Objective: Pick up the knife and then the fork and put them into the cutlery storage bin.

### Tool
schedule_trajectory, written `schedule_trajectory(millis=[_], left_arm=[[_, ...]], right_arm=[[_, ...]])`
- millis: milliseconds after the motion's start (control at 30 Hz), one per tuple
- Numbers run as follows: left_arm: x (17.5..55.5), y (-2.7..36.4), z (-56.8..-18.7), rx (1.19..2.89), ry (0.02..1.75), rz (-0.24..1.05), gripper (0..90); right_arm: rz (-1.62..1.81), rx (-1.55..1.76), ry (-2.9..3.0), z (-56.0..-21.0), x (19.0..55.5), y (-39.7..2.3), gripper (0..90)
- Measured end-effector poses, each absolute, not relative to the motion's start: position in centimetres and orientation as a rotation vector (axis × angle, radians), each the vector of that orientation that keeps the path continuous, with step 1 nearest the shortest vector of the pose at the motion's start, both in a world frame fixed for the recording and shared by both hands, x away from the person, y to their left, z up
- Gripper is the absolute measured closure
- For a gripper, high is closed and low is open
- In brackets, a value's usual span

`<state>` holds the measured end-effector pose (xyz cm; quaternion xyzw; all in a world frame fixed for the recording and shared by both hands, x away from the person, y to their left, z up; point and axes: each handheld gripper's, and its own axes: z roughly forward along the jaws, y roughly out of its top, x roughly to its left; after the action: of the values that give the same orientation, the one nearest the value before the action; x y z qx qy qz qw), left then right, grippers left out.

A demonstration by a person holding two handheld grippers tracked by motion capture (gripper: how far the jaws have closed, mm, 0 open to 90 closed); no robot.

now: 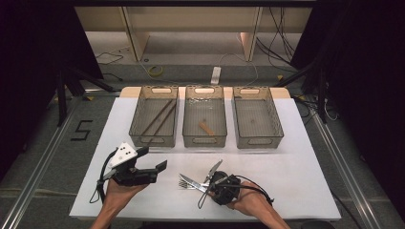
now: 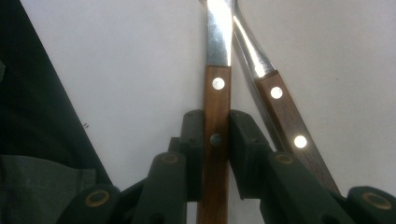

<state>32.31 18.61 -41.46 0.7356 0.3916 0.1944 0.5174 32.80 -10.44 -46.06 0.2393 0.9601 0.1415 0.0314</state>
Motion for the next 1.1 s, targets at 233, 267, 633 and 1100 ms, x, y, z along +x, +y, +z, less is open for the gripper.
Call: schedule_trajectory(millis=[233, 267, 633, 1100], left_arm=[[32.2, 18.7, -41.4, 1.759, 0.94, 0.468, 15.0], [32.2, 18.7, -41.4, 1.759, 0.939, 0.467, 15.0], [32.2, 18.7, -41.4, 1.763, 0.938, 0.468, 15.1], [32.3, 18.7, -41.4, 1.751, 0.942, 0.461, 15.1]], right_arm=[[0.437, 0.721, 2.961, -46.0, 32.8, -10.5, 77.0], [0.432, 0.719, 2.964, -46.0, 32.8, -10.5, 77.0], [0.525, 0.725, 2.953, -45.1, 33.0, -11.4, 77.1], [0.727, 0.857, 2.847, -42.0, 35.3, -15.2, 77.0]])
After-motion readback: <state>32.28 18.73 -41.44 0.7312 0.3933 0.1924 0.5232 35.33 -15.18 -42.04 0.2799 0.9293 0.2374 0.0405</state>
